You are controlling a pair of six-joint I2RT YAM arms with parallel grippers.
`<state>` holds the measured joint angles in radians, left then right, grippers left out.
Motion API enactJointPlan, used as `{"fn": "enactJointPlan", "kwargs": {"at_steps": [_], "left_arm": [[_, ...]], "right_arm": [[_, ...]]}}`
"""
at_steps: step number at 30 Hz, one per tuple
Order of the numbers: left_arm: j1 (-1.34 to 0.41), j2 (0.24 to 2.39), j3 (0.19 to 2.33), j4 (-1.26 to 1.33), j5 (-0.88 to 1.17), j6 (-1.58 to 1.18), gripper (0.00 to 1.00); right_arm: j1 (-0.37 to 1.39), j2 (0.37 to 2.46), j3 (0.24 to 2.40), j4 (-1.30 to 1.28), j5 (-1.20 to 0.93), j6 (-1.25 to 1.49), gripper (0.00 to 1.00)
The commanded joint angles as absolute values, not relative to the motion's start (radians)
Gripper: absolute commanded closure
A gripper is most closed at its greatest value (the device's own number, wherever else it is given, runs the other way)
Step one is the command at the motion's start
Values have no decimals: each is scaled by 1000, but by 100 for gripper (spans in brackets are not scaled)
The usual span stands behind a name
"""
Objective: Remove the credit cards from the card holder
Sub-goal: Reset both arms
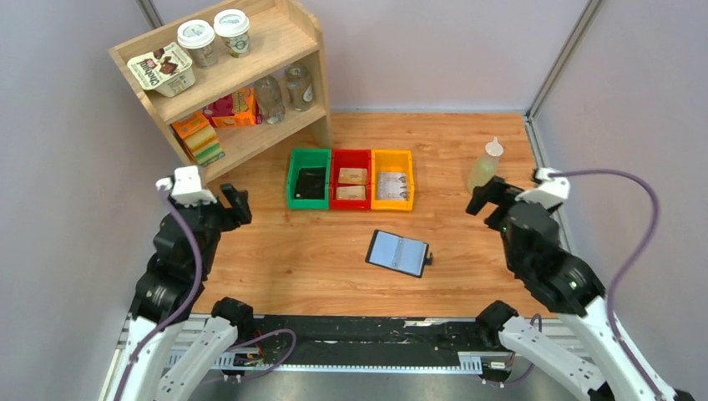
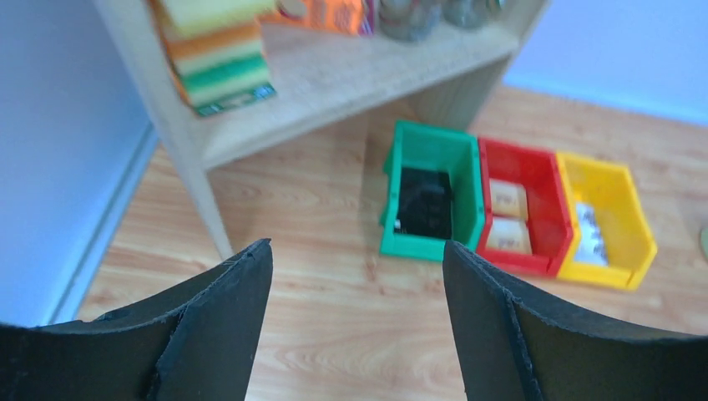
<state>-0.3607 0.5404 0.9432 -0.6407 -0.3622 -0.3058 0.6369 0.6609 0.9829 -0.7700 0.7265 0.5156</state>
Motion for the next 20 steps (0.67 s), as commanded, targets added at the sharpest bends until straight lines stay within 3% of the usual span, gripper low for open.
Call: {"fn": "enactJointPlan", "kwargs": {"at_steps": [1,8,20], "left_arm": [[-365,428,948,-537,-508,-232,18],[-365,307,901,-431,-548,-112,18],[-364,227,891,-426,-558,-87,18]], "right_arm": [[634,511,971,-634,854,316,0],[635,336,873,-477,902,146,0],[634,276,775,-390,986,87,0]]}}
